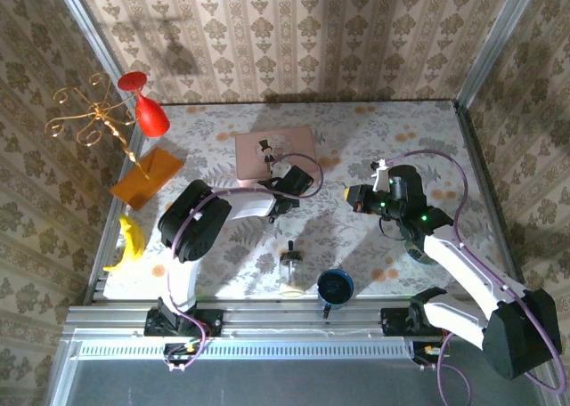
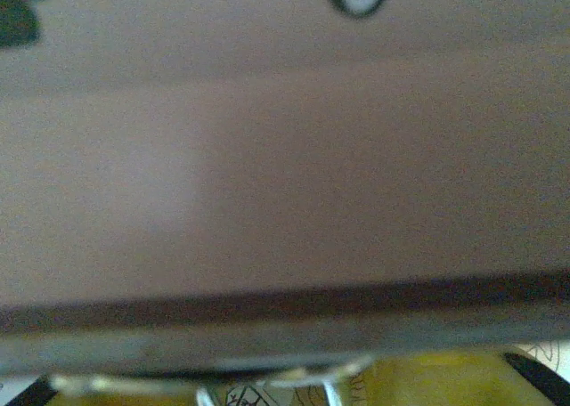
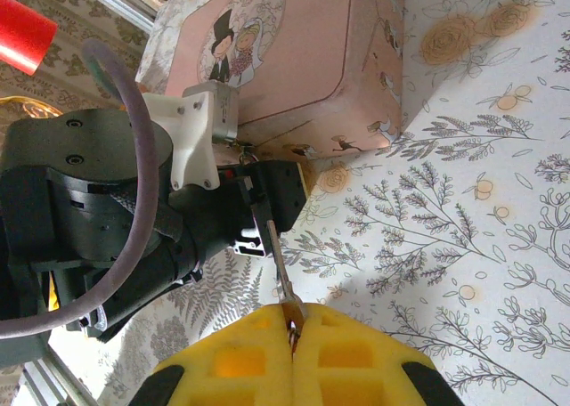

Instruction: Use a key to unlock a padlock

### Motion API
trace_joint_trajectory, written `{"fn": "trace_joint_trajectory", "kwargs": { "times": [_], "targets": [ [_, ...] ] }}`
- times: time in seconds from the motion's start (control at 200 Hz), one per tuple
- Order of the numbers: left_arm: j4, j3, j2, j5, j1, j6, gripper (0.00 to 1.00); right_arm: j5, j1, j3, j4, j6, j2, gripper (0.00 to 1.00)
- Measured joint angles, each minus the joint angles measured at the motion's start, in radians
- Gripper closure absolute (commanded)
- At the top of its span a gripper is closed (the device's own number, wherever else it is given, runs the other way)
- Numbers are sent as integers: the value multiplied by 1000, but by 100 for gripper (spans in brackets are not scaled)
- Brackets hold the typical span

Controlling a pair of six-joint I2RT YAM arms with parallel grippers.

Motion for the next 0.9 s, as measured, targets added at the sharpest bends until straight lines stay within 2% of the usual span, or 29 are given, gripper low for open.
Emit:
{"fn": "trace_joint_trajectory", "kwargs": {
  "times": [0.175, 0.355, 0.635, 0.9],
  "targets": [
    [11, -10, -2, 2, 0, -21, 58, 0, 0, 0, 0, 0, 0, 100],
    [18, -13, -2, 2, 0, -38, 79, 0, 0, 0, 0, 0, 0, 100],
    [15, -12, -6, 19, 5, -42, 87, 0, 0, 0, -1, 0, 0, 100],
    [-42, 23, -13, 99, 13, -103, 95, 0, -3, -36, 23, -1, 3, 100]
  ]
}}
